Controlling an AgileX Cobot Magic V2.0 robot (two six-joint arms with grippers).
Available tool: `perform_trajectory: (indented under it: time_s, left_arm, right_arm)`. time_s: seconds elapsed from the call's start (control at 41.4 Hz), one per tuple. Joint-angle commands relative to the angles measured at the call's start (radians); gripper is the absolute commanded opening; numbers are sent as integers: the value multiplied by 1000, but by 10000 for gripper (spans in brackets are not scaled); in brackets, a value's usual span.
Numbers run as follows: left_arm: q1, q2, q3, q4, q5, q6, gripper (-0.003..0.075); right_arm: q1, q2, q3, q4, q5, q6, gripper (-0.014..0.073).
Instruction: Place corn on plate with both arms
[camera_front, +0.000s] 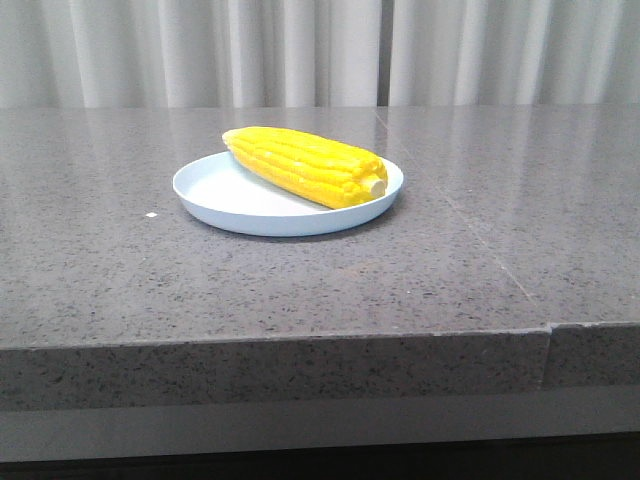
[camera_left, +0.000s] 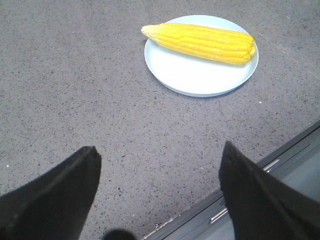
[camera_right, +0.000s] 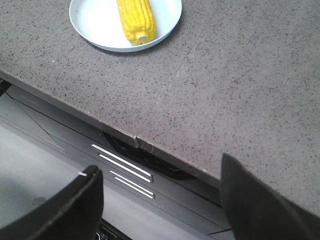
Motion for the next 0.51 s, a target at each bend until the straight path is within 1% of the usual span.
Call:
perform_trajectory:
  time_s: [0.0, 0.145, 0.193, 0.266, 0.314, 0.363, 0.387, 0.411, 0.484]
  left_arm:
    - [-8, 2, -27, 0, -91, -8, 491]
    - [-8, 2, -27, 0, -92, -8, 491]
    - [-8, 2, -27, 0, -90, -8, 491]
    - [-8, 2, -27, 0, -90, -8, 463]
    - [-8, 2, -27, 0, -90, -8, 418]
    - [-8, 2, -27, 0, -90, -8, 363]
    - [-8, 2, -27, 0, -90, -8, 329]
    - [-8, 2, -27, 0, -90, -8, 303]
    - [-8, 2, -27, 0, -90, -8, 216]
  right_arm:
    - [-1, -20, -8, -13, -75, -14, 519]
    - [-1, -23, -5, -13, -75, -14, 517]
    - [-1, -23, -5, -13, -76, -14, 482]
    - [-1, -23, -5, -13, -76, -14, 377]
    - [-1, -23, -5, -13, -76, -14, 289]
    - [-1, -23, -5, -13, -76, -14, 187]
    - [-1, -23, -5, -13, -76, -14, 162]
    - [-1, -23, -5, -13, -76, -14, 104]
    - [-1, -23, -5, -13, -76, -14, 1]
